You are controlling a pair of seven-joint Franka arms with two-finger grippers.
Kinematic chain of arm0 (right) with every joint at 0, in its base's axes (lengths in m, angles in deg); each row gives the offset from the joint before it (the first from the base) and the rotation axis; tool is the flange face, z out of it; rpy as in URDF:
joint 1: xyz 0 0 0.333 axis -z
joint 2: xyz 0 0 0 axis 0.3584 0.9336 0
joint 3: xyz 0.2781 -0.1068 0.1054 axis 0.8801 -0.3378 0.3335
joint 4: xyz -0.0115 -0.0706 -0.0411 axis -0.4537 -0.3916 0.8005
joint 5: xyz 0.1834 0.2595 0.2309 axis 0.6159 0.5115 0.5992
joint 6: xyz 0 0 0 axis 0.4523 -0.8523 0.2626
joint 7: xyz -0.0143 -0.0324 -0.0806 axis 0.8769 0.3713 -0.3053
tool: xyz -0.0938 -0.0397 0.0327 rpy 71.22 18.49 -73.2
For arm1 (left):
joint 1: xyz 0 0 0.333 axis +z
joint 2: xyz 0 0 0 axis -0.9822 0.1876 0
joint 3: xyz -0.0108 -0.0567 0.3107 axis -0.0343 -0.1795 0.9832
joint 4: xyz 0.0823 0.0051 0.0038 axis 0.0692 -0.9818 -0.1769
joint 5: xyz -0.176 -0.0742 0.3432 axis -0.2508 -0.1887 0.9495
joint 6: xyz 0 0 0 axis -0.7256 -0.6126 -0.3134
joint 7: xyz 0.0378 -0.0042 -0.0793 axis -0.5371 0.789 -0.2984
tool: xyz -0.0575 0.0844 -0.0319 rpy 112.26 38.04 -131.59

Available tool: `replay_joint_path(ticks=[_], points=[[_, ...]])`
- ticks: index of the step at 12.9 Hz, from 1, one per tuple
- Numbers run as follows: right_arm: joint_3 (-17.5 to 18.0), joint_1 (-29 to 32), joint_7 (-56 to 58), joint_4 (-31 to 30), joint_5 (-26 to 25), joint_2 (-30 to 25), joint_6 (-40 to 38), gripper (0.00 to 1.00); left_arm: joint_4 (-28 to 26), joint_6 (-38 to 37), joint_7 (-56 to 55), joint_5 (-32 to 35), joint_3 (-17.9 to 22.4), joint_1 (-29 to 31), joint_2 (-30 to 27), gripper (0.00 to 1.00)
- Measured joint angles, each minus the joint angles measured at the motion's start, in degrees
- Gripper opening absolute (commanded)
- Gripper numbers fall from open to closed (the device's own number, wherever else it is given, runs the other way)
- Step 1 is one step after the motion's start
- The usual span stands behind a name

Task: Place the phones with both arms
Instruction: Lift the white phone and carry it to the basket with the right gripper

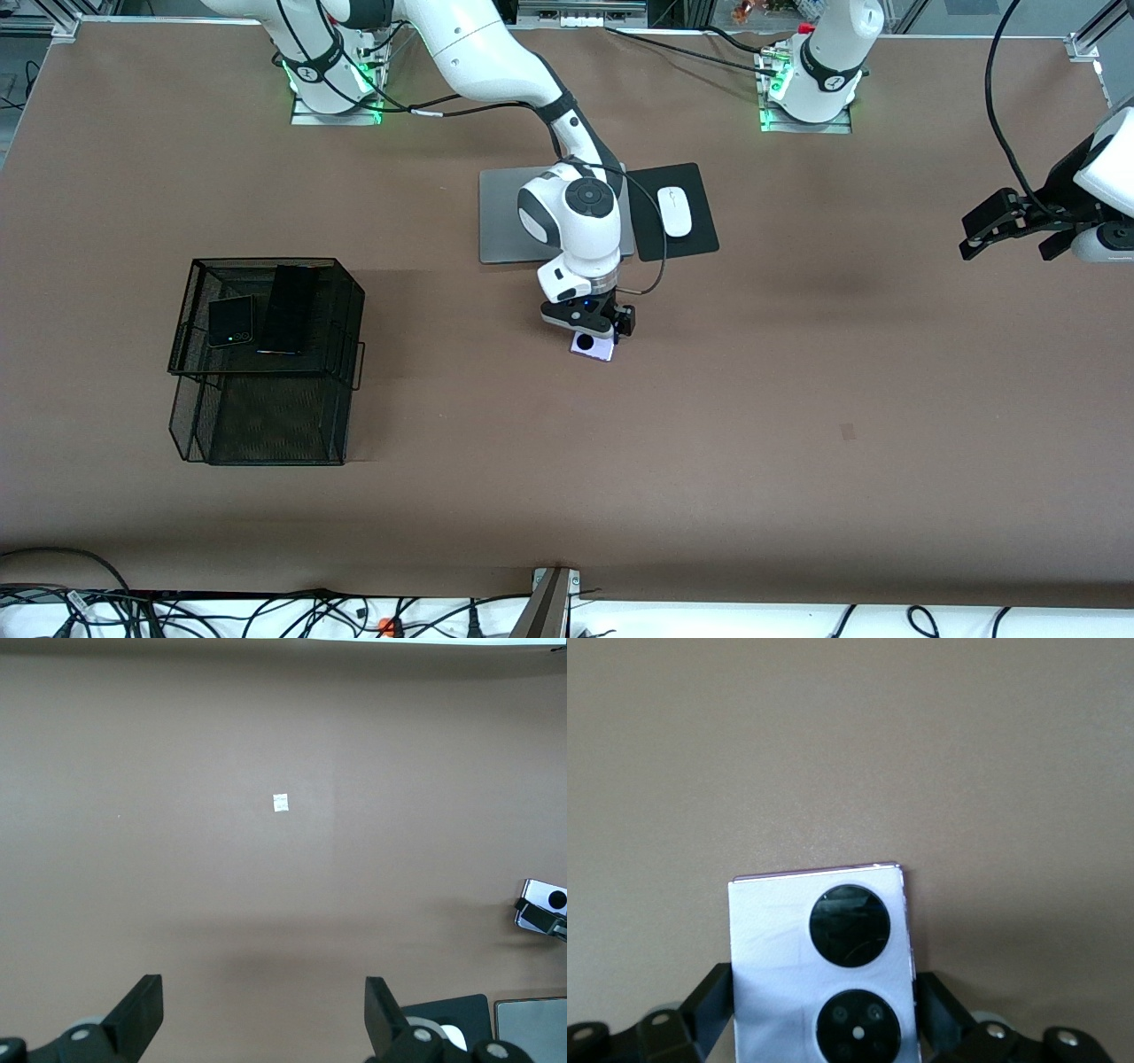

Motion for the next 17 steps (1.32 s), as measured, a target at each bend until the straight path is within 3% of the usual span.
replay_joint_path(ticks=[1,2,10,17], points=[[0.00,-0.02,0.10,0.03,0.00,0.02,0.06,0.05,0.01,0.00,0.00,0.00,0.00,0.00,0.00,1.00],[0.00,-0.02,0.12,0.04,0.00,0.02,0.06,0.00,0.01,0.00,0.00,0.00,0.00,0.00,0.00,1.00],[-1.77,-0.09,0.33,2.20,0.00,-1.93,-5.57,0.00,0.02,-0.45,0.00,0.00,0.00,0.01,0.03,1.00],[-8.40,0.41,16.25,3.04,0.00,-16.07,-27.58,0.00,0.02,-0.48,0.00,0.00,0.05,0.03,0.06,1.00]])
